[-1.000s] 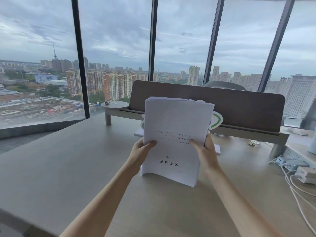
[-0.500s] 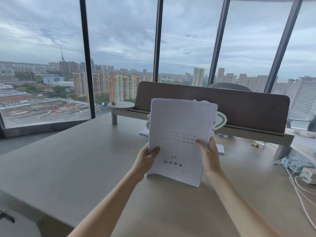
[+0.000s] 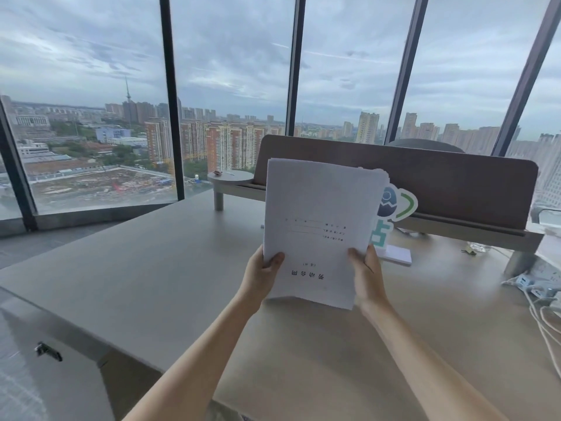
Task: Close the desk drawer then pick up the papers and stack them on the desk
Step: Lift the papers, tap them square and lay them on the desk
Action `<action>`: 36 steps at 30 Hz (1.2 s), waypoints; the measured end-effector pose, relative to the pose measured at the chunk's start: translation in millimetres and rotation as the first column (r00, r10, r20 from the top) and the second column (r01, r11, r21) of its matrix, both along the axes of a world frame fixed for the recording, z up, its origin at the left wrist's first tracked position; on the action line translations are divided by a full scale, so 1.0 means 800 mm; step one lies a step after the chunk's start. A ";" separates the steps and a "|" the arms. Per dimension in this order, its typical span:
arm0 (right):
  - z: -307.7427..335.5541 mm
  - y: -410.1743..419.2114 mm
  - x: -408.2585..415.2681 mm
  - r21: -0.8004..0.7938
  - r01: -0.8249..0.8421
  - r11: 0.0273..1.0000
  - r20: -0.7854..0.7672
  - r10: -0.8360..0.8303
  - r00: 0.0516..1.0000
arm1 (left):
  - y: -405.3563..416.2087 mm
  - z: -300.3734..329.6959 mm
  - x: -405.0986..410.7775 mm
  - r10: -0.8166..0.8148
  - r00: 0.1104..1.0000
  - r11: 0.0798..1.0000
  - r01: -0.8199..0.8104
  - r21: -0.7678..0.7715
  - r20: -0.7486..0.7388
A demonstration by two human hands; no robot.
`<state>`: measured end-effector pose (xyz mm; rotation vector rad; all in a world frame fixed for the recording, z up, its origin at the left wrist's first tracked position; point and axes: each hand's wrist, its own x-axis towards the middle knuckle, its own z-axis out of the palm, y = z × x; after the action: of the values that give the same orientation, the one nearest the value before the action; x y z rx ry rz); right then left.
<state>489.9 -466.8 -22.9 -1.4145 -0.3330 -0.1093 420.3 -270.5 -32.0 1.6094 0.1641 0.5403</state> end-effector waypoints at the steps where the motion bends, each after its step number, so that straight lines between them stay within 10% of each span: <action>1: -0.009 0.004 0.002 -0.023 0.006 1.000 0.005 -0.006 1.000 | 0.000 -0.004 -0.005 -0.012 1.000 1.000 0.011 -0.016 -0.010; 20: 0.008 0.125 0.008 -0.163 0.057 0.985 -0.177 -0.086 0.980 | 0.094 -0.006 -0.026 0.230 0.952 0.971 -0.238 -0.015 -0.204; 36: -0.010 0.286 0.081 -0.330 -0.295 0.897 -0.448 0.126 0.885 | 0.269 -0.030 -0.007 0.452 0.794 0.880 -0.470 0.062 -0.406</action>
<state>554.9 -237.8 -31.2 -1.7398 -0.1553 0.4661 414.9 -55.4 -56.0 1.6258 0.9035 0.5558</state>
